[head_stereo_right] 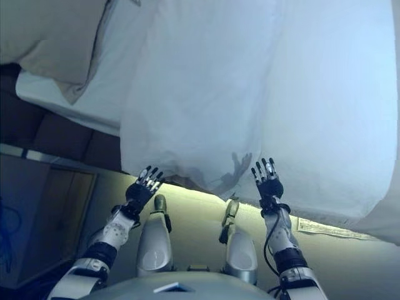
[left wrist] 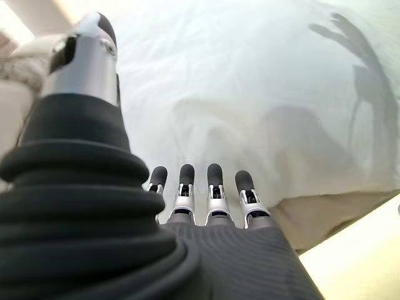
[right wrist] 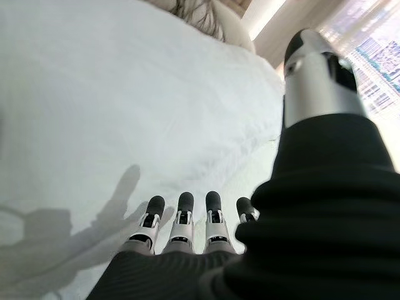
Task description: Make the bed neatly
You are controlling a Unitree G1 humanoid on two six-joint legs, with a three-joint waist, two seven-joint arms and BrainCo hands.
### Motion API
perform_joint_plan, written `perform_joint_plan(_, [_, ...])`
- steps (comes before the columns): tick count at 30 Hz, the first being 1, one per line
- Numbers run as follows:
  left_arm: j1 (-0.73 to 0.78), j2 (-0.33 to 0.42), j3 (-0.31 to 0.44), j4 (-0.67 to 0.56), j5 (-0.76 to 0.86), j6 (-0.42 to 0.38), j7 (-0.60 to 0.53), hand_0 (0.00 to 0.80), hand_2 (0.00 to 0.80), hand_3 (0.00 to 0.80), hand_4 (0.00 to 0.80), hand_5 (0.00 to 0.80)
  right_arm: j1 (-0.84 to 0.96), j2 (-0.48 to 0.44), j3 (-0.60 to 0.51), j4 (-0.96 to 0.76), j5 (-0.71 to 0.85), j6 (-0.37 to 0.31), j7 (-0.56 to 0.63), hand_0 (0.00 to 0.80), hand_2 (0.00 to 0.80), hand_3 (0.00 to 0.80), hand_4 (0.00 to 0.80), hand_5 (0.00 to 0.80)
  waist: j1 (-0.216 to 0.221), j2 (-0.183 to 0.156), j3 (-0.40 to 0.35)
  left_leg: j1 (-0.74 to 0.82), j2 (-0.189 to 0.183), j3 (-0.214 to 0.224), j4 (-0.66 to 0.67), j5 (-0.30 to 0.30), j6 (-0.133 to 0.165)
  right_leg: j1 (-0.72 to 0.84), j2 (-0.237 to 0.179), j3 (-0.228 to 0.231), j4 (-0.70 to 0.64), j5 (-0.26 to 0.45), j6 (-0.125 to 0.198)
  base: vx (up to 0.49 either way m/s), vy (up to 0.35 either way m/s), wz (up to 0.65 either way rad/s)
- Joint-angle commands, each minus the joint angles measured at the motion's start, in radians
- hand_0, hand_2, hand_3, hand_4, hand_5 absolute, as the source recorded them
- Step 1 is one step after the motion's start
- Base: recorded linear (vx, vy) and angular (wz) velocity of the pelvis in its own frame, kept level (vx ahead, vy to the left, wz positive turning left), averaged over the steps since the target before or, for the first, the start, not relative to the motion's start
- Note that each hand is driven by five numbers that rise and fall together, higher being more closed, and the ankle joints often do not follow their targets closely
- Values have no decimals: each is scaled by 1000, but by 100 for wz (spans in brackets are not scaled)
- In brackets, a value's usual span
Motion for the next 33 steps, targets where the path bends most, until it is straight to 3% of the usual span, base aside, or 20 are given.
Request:
perform_joint_plan(1, [-13,18,-21,2,-46,11,-39,0,0,0,0,0,-2,-26,-44,-109,51,-70,17,0,0,0,0,0,34,-44,12,-154,-40,-50,130,31,4,102,-66,14,110,-127,62,-32,-13,18])
perform_joint_plan(5, [0,15,-2,48,-95,18,-29,0,0,0,0,0,-21,-28,-23,-118,46,-52,2,0,0,0,0,0,50,-62,23,-200,-31,-73,160,30,2,80,-51,5,122,-143,48,-13,-18,1])
perform_joint_plan(11, [13,25,21,62,-99,1,-63,0,0,0,0,0,-24,-30,-10,-97,74,-82,44,0,0,0,0,0,79,-95,37,-237,-9,-111,129,61,-9,63,-13,-21,114,-151,39,-37,-110,7])
perform_joint_plan(15, [8,37,45,96,-143,44,-90,0,0,0,0,0,-47,-45,-13,-88,109,-95,62,0,0,0,0,0,95,-102,48,-296,14,-154,181,55,-14,16,-5,-40,177,-181,20,-5,-106,13])
perform_joint_plan(24, [-69,10,2,131,-187,52,-99,0,0,0,0,0,-106,-69,-17,-89,119,-127,65,0,0,0,0,0,88,-105,57,-385,-18,-176,190,63,13,-159,-34,-36,265,-185,16,-43,16,-3])
perform_joint_plan(33, [-75,1,7,141,-224,98,-112,0,0,0,0,0,-125,-87,-31,-97,127,-129,50,0,0,0,0,0,88,-96,52,-416,-45,-186,181,71,27,-276,-55,-28,345,-173,16,13,5,4])
